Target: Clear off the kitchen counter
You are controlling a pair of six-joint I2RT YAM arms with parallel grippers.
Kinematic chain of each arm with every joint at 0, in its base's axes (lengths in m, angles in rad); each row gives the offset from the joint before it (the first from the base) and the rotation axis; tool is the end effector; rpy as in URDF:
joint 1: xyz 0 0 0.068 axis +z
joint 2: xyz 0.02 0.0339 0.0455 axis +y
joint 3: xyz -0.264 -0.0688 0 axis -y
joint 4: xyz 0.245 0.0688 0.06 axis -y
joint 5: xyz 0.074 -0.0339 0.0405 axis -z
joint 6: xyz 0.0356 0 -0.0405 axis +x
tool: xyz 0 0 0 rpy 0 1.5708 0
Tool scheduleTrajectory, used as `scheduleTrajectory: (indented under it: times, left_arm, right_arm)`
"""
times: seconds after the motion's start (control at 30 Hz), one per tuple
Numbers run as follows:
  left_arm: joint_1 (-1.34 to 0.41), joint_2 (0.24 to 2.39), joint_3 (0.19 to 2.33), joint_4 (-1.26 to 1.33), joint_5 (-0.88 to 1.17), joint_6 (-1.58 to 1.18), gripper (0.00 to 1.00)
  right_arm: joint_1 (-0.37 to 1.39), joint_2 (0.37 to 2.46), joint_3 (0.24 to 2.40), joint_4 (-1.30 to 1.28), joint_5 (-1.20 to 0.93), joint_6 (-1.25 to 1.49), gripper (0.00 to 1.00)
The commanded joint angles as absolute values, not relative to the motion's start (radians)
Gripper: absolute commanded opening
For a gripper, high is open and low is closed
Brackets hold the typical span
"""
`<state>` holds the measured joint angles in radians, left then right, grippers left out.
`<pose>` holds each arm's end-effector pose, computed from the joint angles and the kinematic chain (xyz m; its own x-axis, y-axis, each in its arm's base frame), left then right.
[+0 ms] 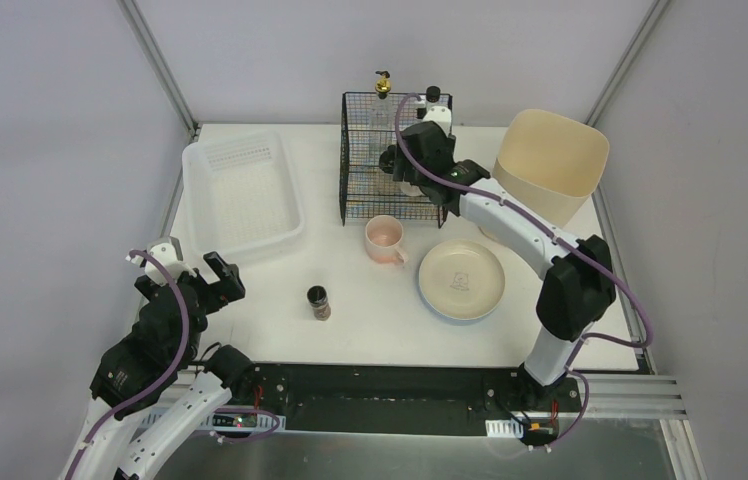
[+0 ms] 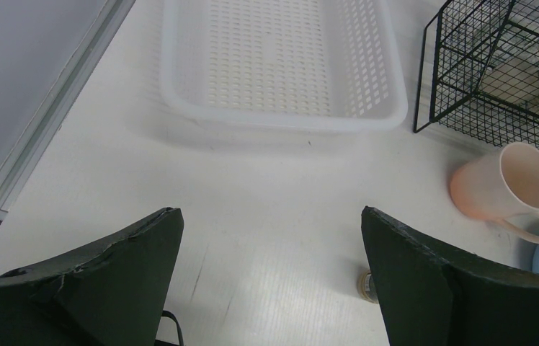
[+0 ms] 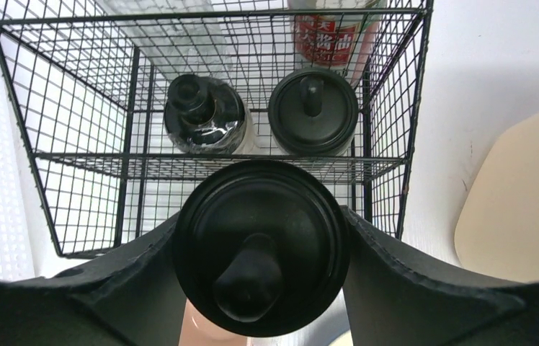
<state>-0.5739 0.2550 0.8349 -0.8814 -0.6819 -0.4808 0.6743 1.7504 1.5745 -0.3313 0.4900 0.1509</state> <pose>0.0405 0.0006 0.3343 -0.1823 -0.3097 -0.9332 -0.1897 0.9423 -0.2757 0.3315 0.2435 0.3383 -0.4096 -0.1576 -0.8985 -0.1699 0.9809 -0.0946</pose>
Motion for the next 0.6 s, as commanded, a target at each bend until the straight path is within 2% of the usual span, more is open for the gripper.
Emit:
scheduleTrajectory:
  times: [0.0,0.57]
  left_arm:
    - [-0.565,0.275,0.854,-0.889,-0.684,-0.483,1.00]
    - [-0.565,0.279,0.853,-0.889,-0.685,-0.483,1.00]
  right_arm:
    - [0.655,1.747,1.562,-0.175,0.518,0.127,0.10]
    - [0.625,1.734,1.341,0.008,0.512,0.116,0.10]
